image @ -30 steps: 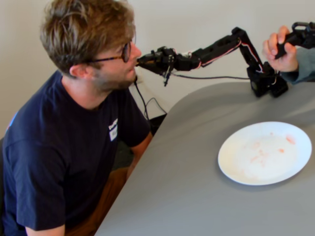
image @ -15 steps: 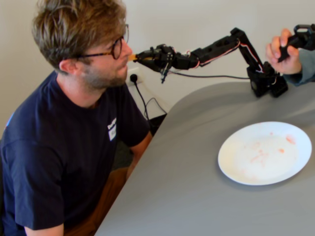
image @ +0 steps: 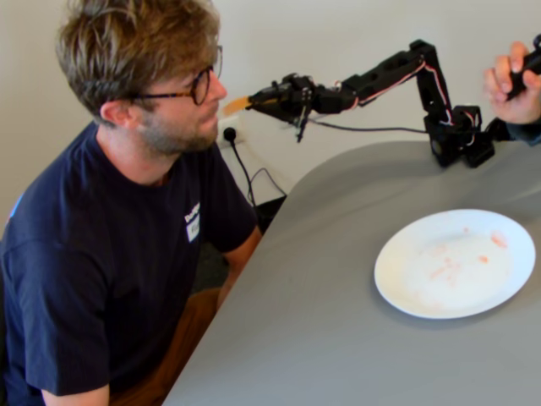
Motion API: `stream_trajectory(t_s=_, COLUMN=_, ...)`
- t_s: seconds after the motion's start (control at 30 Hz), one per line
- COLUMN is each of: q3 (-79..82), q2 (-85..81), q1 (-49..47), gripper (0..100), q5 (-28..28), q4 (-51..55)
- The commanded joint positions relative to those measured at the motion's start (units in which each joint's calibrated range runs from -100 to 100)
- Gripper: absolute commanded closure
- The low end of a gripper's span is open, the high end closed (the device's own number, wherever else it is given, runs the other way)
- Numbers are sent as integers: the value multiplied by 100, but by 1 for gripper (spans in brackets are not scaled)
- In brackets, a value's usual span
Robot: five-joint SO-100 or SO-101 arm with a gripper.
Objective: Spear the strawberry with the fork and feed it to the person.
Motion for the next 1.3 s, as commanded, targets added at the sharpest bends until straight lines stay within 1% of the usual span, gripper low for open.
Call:
stream_trajectory(t_s=0.0, q3=401, q2=-788, q1=-83, gripper=99, q5=-26, q4=-57)
stream_trajectory(t_s=0.07, q3=1753, q2=-1966, q1=-456, gripper=99, q5=-26, q4=-48)
stream_trajectory(t_s=0.1, q3=1997, q2=-2161, q1=-531, gripper=99, q5=-26, q4=-48)
stream_trajectory(t_s=0.2, q3=4774, q2=-4439, q1=-1478, gripper=99, q5=-21, q4=13)
stream_trajectory(t_s=0.33, q3=6271, q2=-6074, q1=-1852, gripper=99, q5=-5, q4=39)
stream_trajectory(t_s=0.43, q3=8841, q2=-9098, q1=-2381, gripper=99, q5=26, q4=126)
stream_trajectory(t_s=0.47, q3=8904, q2=-9395, q1=-2426, gripper=99, q5=-10, q4=483)
stream_trajectory(t_s=0.5, q3=8841, q2=-9903, q1=-2710, gripper=99, q5=-16, q4=1571)
stream_trajectory(t_s=0.57, q3=8805, q2=-9784, q1=-3277, gripper=99, q5=32, q4=1884)
stream_trajectory(t_s=0.6, q3=8805, q2=-9784, q1=-3553, gripper=99, q5=32, q4=2171)
stream_trajectory(t_s=0.63, q3=8796, q2=-9776, q1=-4061, gripper=99, q5=32, q4=2546)
stream_trajectory(t_s=0.67, q3=8796, q2=-9767, q1=-4255, gripper=99, q5=32, q4=2728)
stream_trajectory(t_s=0.7, q3=8796, q2=-9751, q1=-4717, gripper=99, q5=32, q4=3320)
stream_trajectory(t_s=0.73, q3=8796, q2=-9759, q1=-4889, gripper=99, q5=32, q4=3721)
stream_trajectory(t_s=0.8, q3=8796, q2=-9776, q1=-5001, gripper=99, q5=32, q4=4504)
stream_trajectory(t_s=0.83, q3=8796, q2=-9776, q1=-4986, gripper=99, q5=32, q4=4661)
stream_trajectory(t_s=0.87, q3=8787, q2=-9700, q1=-4964, gripper=99, q5=32, q4=5165)
stream_trajectory(t_s=0.9, q3=8787, q2=-9691, q1=-4978, gripper=99, q5=32, q4=5313)
stream_trajectory(t_s=0.93, q3=8787, q2=-9691, q1=-4986, gripper=99, q5=32, q4=5775)
stream_trajectory(t_s=1.13, q3=8787, q2=-9683, q1=-4986, gripper=99, q5=-16, q4=6027)
stream_trajectory(t_s=1.27, q3=8796, q2=-9691, q1=-4993, gripper=99, q5=-21, q4=6862)
